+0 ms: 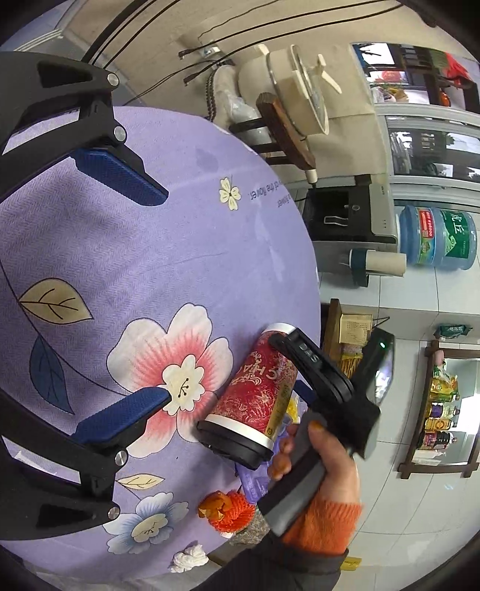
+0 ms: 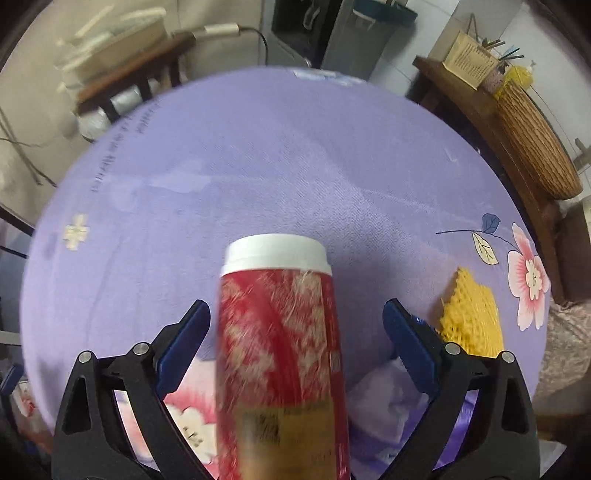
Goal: Collect trash
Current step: 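Grasp the red paper cup with the right gripper and lift it, then carry the red cup toward the bin while the left gripper reaches for the orange peel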
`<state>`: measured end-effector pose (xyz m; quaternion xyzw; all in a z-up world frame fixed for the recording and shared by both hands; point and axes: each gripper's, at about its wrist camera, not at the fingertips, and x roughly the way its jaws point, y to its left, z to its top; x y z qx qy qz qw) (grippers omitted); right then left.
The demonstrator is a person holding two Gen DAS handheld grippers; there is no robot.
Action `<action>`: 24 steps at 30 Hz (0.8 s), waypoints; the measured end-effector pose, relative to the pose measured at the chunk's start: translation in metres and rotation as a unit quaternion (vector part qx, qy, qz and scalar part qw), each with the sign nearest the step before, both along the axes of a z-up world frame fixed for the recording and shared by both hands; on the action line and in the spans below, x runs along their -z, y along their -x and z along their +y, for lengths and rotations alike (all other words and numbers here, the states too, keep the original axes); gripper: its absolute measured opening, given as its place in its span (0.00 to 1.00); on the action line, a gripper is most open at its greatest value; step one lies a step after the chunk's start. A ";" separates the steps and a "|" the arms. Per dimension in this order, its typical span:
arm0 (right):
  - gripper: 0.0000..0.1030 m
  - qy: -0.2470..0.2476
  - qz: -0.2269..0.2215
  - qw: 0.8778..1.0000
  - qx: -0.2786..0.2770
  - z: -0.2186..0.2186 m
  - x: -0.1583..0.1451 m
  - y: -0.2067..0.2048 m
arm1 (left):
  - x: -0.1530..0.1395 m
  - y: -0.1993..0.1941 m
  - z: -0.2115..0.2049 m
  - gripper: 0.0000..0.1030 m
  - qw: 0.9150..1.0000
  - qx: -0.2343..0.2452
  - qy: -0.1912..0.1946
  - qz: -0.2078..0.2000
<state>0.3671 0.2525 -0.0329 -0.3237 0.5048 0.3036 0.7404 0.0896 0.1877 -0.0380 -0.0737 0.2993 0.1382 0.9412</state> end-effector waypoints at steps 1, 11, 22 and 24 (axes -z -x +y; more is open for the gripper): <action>0.89 0.012 0.002 1.000 -0.005 0.003 0.005 0.001 | 0.001 0.000 0.000 0.95 1.000 0.002 0.002 0.000; 0.67 -0.040 -0.023 0.998 -0.037 -0.021 -0.030 0.032 | 0.001 -0.002 -0.006 0.95 1.000 0.016 0.000 -0.003; 0.67 -0.219 -0.092 0.971 -0.029 -0.158 -0.095 0.104 | -0.004 -0.015 -0.034 0.95 0.999 0.050 0.005 -0.005; 0.67 -0.244 -0.111 0.963 -0.014 -0.184 -0.101 0.116 | -0.006 -0.022 -0.044 0.95 0.998 0.063 0.001 -0.003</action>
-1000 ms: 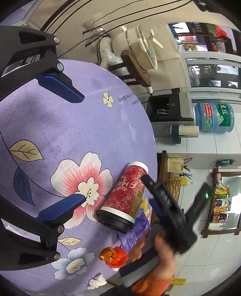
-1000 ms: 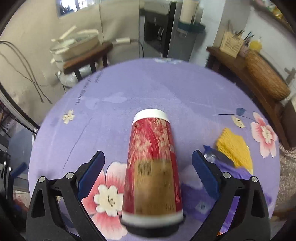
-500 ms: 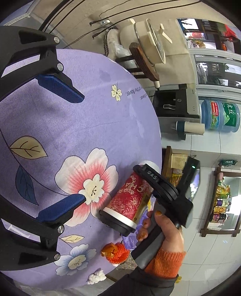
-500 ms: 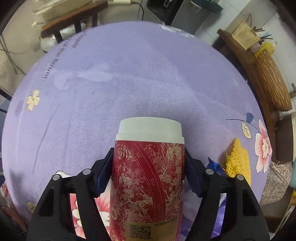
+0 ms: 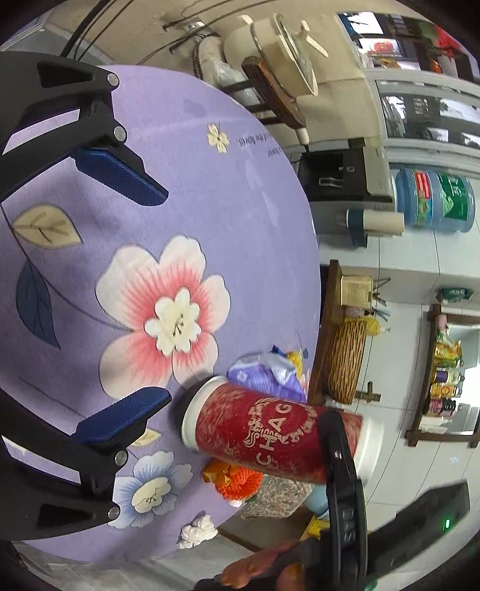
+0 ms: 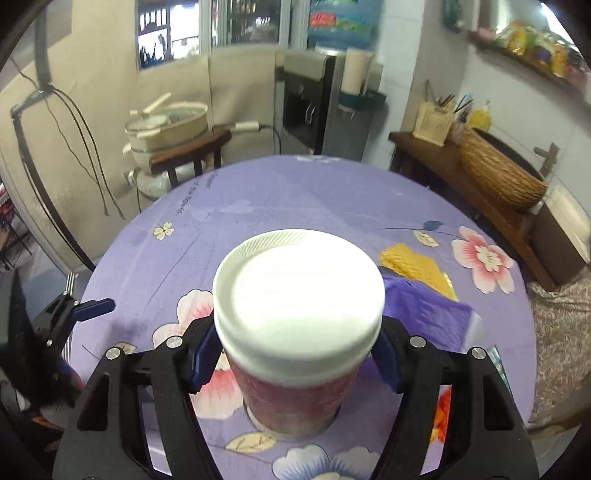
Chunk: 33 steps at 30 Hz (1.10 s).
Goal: Collect trash
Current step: 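Carry the red cup toward the bin while the left gripper reaches for the orange peel, then grasp the orange peel with the left gripper and drop it into the bin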
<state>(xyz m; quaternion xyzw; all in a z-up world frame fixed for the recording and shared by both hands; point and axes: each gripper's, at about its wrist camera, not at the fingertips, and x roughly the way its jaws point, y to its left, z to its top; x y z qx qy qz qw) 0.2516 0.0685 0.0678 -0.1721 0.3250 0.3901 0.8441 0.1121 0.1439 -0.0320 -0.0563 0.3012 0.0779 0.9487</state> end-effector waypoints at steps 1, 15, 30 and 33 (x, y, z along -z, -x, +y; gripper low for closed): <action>0.67 -0.012 -0.002 1.000 0.008 -0.012 -0.003 0.003 | -0.001 -0.004 -0.005 0.95 1.000 0.006 -0.006 0.001; 0.67 -0.084 -0.034 0.990 0.108 -0.179 -0.025 0.057 | -0.010 -0.079 -0.094 0.95 0.990 0.120 -0.072 0.024; 0.67 -0.081 -0.041 0.967 0.236 -0.326 0.000 0.102 | 0.036 -0.186 -0.198 0.83 0.967 0.213 -0.064 0.127; 0.67 -0.088 -0.044 0.962 0.256 -0.347 0.004 0.109 | 0.040 -0.191 -0.202 0.62 0.967 0.207 -0.054 0.137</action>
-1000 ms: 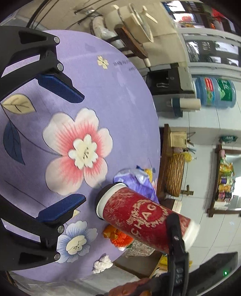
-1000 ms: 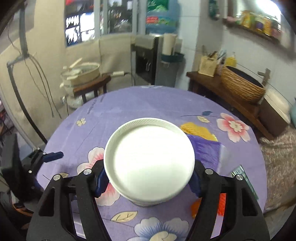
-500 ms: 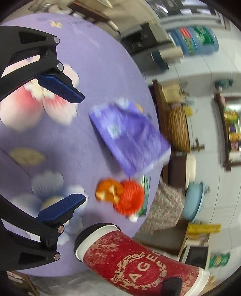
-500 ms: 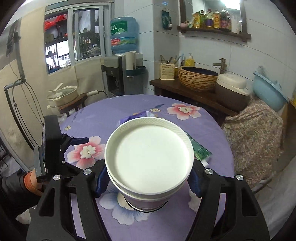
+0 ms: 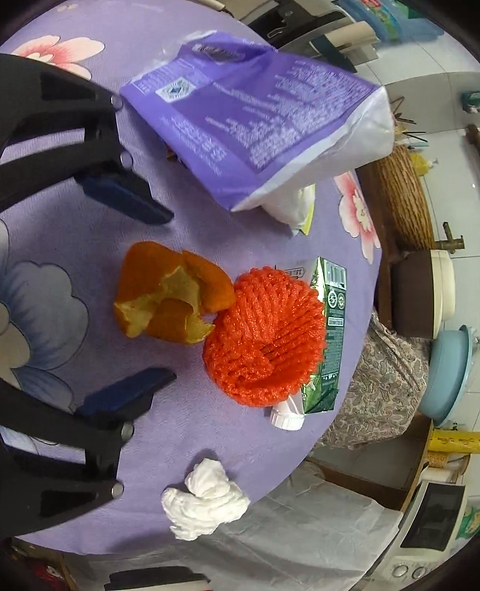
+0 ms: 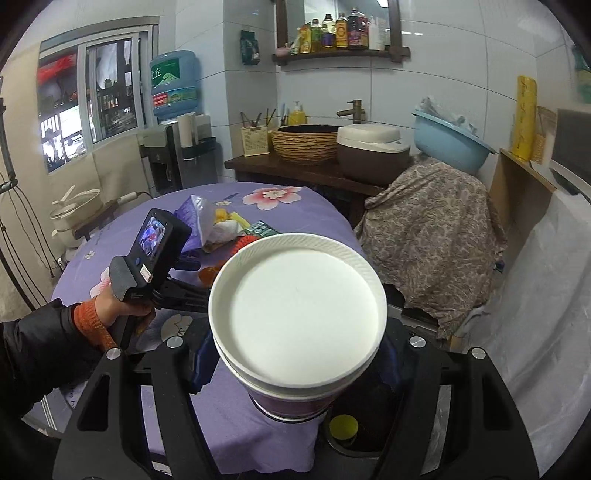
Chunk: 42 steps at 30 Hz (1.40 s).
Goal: Collect trash
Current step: 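Grasp the orange peel with the left gripper and drop it into the bin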
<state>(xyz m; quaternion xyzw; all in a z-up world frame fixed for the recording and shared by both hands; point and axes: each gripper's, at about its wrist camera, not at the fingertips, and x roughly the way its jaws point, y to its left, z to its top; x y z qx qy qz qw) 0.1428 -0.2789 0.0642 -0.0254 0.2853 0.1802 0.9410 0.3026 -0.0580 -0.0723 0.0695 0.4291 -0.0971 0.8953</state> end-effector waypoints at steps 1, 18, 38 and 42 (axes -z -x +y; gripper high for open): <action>0.67 -0.004 0.000 1.000 0.008 -0.010 0.003 0.002 | 0.001 -0.001 0.000 0.49 1.000 -0.002 0.005 0.004; 0.67 -0.027 0.045 0.993 0.105 -0.092 0.069 -0.017 | -0.051 0.088 -0.019 0.25 0.996 0.033 0.050 -0.072; 0.67 0.045 0.203 0.958 0.199 -0.113 0.287 -0.142 | -0.037 0.082 -0.210 0.25 0.972 0.194 0.127 -0.036; 0.67 0.049 0.244 0.946 0.207 -0.112 0.316 -0.161 | -0.027 0.081 -0.223 0.25 0.971 0.202 0.124 -0.025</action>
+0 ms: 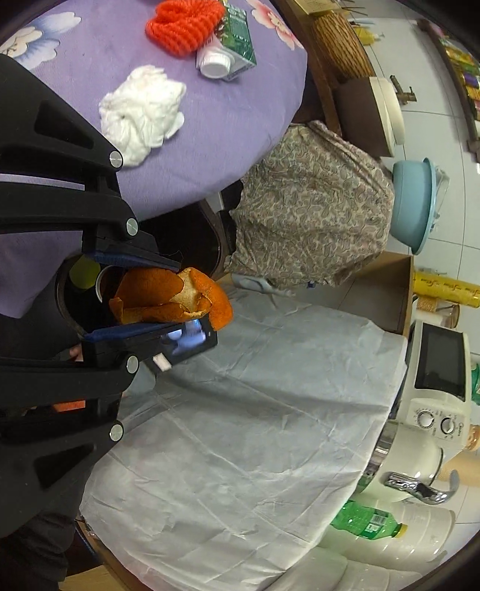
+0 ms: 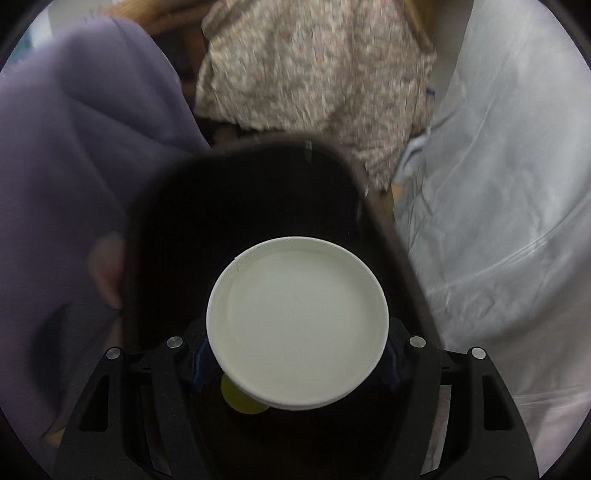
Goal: Collect trash
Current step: 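Grasp the orange peel with the left gripper and drop it into the bin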
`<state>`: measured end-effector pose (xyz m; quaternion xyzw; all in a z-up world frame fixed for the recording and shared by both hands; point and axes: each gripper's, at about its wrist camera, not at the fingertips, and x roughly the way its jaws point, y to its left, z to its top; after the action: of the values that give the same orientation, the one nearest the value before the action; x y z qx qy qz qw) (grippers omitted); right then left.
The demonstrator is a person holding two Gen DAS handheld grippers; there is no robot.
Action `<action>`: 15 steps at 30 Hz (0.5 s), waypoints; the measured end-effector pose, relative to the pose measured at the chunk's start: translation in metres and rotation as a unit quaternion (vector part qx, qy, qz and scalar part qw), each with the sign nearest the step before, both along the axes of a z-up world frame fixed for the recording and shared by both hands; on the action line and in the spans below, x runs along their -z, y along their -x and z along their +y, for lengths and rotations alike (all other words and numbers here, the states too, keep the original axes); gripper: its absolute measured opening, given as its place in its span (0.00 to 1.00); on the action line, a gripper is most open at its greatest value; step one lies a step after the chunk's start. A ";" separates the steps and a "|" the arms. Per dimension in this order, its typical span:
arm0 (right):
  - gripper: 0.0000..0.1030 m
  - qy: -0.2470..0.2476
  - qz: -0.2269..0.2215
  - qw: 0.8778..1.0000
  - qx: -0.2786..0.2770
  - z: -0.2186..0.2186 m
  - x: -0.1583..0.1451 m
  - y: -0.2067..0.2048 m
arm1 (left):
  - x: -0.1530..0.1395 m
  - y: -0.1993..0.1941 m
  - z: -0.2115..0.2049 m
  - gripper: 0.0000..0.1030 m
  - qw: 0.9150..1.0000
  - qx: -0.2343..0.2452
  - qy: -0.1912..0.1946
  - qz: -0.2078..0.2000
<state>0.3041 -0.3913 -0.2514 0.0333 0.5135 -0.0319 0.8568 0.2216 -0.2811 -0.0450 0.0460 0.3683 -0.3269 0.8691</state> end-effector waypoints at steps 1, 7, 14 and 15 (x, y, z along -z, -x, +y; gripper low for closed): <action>0.67 0.004 0.007 1.000 0.000 0.001 0.006 -0.004 | 0.002 0.001 -0.001 0.25 1.000 0.000 0.000 0.002; 0.67 0.026 0.039 0.999 -0.002 0.006 0.028 -0.016 | 0.013 -0.005 0.000 0.25 1.000 -0.009 -0.001 0.017; 0.80 0.026 0.021 0.999 0.011 0.006 0.020 -0.008 | 0.019 -0.011 -0.003 0.25 1.000 -0.011 -0.005 0.027; 0.80 0.027 0.018 0.999 0.009 0.006 0.018 -0.005 | 0.021 -0.011 -0.005 0.25 0.999 -0.011 -0.005 0.030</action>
<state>0.3091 -0.3848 -0.2695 0.0145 0.5278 -0.0543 0.8475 0.2330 -0.2857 -0.0656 0.0368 0.3964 -0.3162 0.8611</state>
